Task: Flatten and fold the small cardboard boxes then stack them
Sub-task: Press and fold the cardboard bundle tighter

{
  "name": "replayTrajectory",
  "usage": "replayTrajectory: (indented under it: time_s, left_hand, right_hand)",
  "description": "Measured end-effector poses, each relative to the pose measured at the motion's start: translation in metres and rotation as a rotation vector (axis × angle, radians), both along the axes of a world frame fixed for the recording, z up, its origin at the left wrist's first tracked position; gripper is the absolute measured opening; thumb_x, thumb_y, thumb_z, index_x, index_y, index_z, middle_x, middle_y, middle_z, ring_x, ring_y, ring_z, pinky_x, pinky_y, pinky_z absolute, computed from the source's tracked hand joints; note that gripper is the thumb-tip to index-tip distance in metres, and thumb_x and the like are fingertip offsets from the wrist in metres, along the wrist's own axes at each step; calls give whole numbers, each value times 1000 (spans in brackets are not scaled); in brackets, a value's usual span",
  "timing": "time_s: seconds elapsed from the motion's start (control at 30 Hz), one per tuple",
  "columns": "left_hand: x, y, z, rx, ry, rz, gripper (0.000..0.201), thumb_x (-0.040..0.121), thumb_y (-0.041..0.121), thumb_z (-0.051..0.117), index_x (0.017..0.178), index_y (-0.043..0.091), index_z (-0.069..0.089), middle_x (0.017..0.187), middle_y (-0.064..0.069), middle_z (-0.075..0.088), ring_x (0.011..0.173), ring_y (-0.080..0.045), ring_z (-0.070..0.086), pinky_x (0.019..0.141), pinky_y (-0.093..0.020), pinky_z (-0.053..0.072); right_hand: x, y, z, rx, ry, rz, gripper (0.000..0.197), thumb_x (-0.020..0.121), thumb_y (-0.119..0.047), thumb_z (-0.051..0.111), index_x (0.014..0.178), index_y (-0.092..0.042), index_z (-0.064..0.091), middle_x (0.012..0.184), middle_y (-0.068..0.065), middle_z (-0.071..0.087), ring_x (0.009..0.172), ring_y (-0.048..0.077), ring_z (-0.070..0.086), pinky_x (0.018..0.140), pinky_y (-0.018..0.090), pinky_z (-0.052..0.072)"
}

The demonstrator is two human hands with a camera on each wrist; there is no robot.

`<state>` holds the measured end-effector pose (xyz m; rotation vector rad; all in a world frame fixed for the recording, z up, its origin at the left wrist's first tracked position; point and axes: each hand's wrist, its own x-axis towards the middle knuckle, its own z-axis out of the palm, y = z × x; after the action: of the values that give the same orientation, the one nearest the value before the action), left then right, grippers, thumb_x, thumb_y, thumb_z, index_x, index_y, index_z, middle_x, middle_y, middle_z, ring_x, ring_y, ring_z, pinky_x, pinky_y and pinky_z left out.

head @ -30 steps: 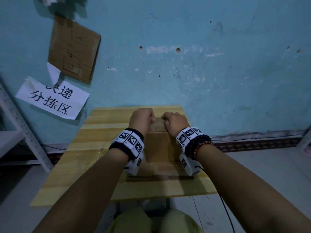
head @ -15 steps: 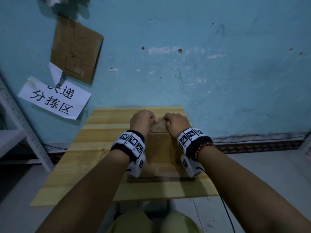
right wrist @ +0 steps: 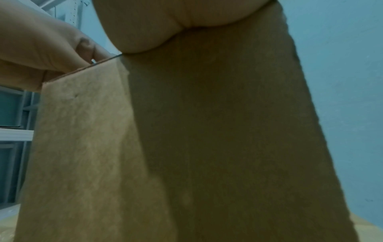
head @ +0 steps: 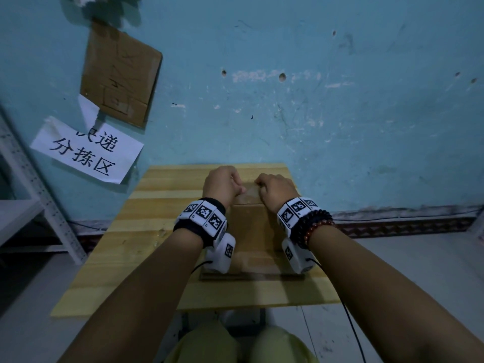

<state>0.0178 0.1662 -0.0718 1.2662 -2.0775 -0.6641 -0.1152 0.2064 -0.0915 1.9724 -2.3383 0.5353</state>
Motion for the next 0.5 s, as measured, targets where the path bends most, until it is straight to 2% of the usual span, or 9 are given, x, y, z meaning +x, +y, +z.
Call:
replayTrajectory:
  time_s: [0.07,0.13,0.2,0.33,0.4,0.5]
  left_hand:
    - [0,0,-1,-35,-58,-16,8,84,8,63,76,8,65,88,-11,71,88,-23,66,76,-26,47]
    - [-1,0,-4,-113,-147,-23,14,88,13,59,87,3,68,93,-12,66,94,-26,63,73,-25,40]
    - [-2,1,-5,-169,-232,-26,23,92,19,55,89,0,67,98,-14,59,95,-28,60,72,-28,37]
    - [-3,3,-5,-253,-336,-42,35,97,27,46,97,-2,66,108,-16,56,100,-30,56,80,-33,40]
    - [-3,4,-5,-259,-341,-29,35,95,29,49,88,-1,65,101,-14,57,97,-29,56,76,-32,38]
    - [-3,0,-5,-152,-268,6,32,86,22,63,58,11,51,77,-6,55,81,-24,59,68,-28,39]
  right_hand:
    - [0,0,0,1,0,-1,35,92,-14,39,125,-12,52,124,14,59,115,31,50,94,35,35]
    - [0,0,0,-3,4,-2,35,92,-14,39,125,-12,52,124,14,59,114,31,50,94,35,36]
    - [0,-1,-1,-4,5,-2,35,92,-13,39,124,-12,52,123,14,59,113,30,51,94,35,36]
    - [0,-1,-1,-8,12,-8,35,91,-14,40,123,-12,53,121,14,61,111,31,52,91,35,38]
    - [0,-1,-1,-11,8,-8,35,91,-14,41,123,-12,54,120,15,61,111,32,53,90,35,38]
    - [0,-1,-1,-8,1,-10,35,91,-14,41,124,-12,53,122,15,60,112,31,52,91,35,38]
